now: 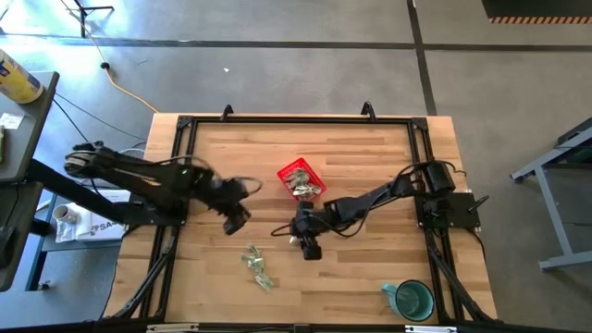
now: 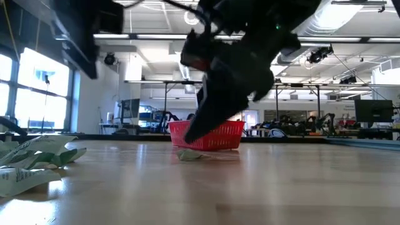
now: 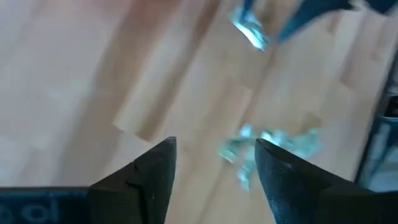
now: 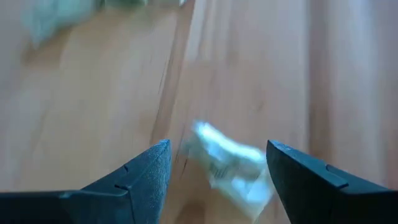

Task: Pick and place Stevia / Truvia into bins
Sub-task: Put the stevia packet into the red basket

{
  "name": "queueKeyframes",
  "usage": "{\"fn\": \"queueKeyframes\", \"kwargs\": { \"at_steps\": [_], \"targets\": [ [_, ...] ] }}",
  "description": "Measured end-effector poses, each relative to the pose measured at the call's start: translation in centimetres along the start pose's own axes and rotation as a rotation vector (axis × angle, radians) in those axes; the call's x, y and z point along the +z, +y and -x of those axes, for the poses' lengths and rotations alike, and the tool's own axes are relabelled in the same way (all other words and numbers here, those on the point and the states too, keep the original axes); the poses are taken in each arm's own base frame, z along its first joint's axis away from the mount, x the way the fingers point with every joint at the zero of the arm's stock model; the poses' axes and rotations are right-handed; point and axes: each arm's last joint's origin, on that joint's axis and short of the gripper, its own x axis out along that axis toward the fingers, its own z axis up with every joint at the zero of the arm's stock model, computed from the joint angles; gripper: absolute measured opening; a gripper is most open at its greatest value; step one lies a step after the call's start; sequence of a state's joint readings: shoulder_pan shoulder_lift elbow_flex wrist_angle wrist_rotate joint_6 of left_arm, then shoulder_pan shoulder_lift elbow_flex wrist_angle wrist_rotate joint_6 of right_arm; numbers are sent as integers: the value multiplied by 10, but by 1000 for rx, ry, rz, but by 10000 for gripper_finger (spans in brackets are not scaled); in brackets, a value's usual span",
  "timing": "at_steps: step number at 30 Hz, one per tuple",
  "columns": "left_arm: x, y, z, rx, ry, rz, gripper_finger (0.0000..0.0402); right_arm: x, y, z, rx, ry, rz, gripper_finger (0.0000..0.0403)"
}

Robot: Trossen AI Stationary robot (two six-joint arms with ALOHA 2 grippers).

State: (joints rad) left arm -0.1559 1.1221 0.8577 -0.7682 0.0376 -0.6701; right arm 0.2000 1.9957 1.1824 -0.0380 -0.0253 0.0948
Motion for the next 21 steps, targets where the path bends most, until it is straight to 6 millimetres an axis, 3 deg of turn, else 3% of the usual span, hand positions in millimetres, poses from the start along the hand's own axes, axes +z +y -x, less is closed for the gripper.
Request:
{"fn": "queueKeyframes", "kwargs": {
  "at_steps": [7,11,16,21],
  "targets": [
    [-36,-20,12,2,-60,100,202,-14,-1,-10,-9,104,61,237],
    [-48,-30,12,9,-74,113,178,-17,-8,-7,-44,152,-25,164],
    [-56,-37,6,43,-80,96,157,-17,-11,2,-35,230,-135,26],
    [-57,-40,-9,105,-55,69,146,-5,-1,29,-25,298,-171,28]
  ]
}}
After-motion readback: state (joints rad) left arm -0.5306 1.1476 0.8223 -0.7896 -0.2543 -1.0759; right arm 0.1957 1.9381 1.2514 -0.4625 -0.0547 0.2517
